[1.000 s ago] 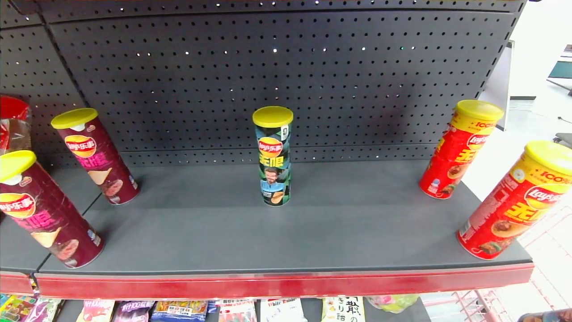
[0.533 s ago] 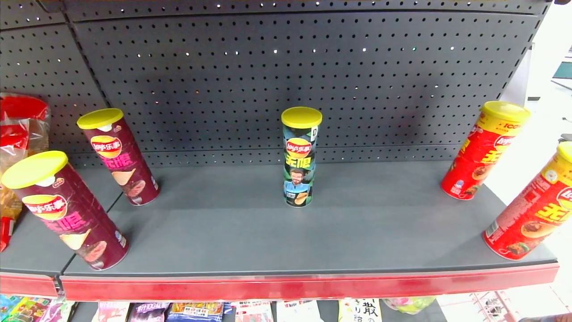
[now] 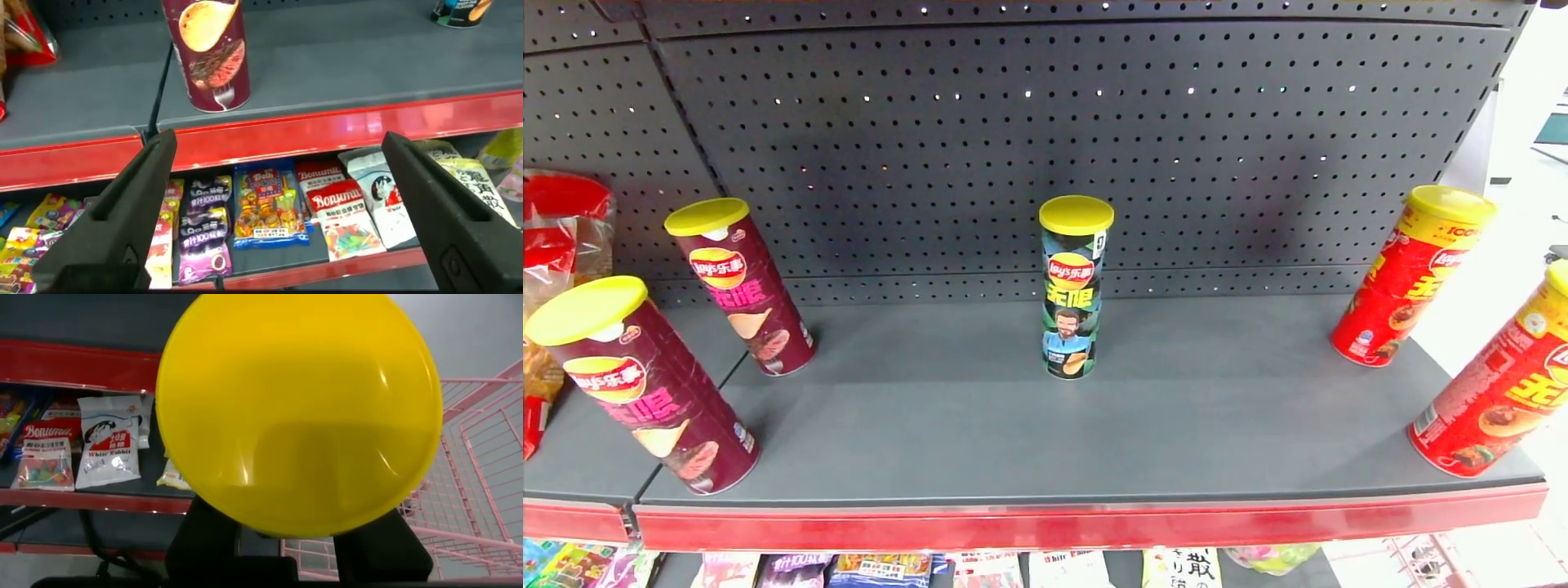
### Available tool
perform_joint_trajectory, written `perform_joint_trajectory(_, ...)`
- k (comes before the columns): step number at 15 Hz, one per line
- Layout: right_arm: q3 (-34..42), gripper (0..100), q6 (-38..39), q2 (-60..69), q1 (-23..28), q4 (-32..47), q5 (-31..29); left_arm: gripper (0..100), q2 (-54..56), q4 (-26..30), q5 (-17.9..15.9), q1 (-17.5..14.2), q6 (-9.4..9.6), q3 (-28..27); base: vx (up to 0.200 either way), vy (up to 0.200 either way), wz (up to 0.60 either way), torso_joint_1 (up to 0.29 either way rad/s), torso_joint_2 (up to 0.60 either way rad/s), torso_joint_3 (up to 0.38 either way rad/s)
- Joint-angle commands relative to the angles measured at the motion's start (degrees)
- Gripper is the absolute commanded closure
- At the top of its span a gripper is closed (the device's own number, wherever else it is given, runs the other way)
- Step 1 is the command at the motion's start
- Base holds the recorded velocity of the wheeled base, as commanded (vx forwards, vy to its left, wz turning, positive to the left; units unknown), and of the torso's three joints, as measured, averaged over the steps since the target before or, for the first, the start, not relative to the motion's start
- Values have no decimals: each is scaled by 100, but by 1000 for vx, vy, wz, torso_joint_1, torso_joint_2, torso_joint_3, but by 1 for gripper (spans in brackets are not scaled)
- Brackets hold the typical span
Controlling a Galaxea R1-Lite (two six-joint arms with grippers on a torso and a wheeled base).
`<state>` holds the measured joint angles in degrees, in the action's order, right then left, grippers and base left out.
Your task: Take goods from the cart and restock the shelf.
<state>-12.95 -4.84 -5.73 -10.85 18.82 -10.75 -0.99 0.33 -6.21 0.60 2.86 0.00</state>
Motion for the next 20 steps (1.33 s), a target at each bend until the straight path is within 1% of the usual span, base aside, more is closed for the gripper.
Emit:
perform_joint_trajectory(1,152,100,-8,2,-5,-10,12,0,-24,2,-12,2,4,0,0,0,0,0,0,0)
perform_joint_trajectory(8,284,100,9,2,-5,-72,56,0,-24,2,-12,2,4,0,0,0,0,0,0,0)
perform_joint_trajectory(11,477,100,-26,2,-5,-581,64,0,-33,-15,23,2,-40,0,0,0,0,0,0,0)
perform_joint_trajectory(12,539,100,-17,2,-5,-678,56,0,-183,-68,-4,28,-93,-281,0,0,0,0,0,0)
perform_joint_trajectory(13,574,100,-17,2,-5,-687,56,0,-815,-94,5,63,-243,-844,0,0,0,0,0,0)
perform_joint_trajectory(14,574,100,-17,2,-5,-687,56,0,-2151,-209,-39,63,-831,-1951,0,0,0,0,0,0)
perform_joint_trajectory(15,574,100,-17,2,-5,-696,56,0,-2705,-261,-258,151,-867,-2602,0,0,0,0,0,0)
perform_joint_trajectory(16,583,100,-17,2,-5,-696,56,0,-2837,-270,-715,318,-752,-2681,0,0,0,0,0,0)
perform_joint_trajectory(18,583,100,-8,2,-5,-696,56,0,-2925,-244,-1515,582,-392,-2593,0,0,0,0,0,0)
perform_joint_trajectory(19,574,100,-26,2,-5,-696,56,0,-3470,-261,-2095,661,-111,-2540,0,0,0,0,0,0)
perform_joint_trajectory(20,574,100,-35,2,-5,-696,38,0,-3891,-341,-2289,784,144,-2602,0,0,0,0,0,0)
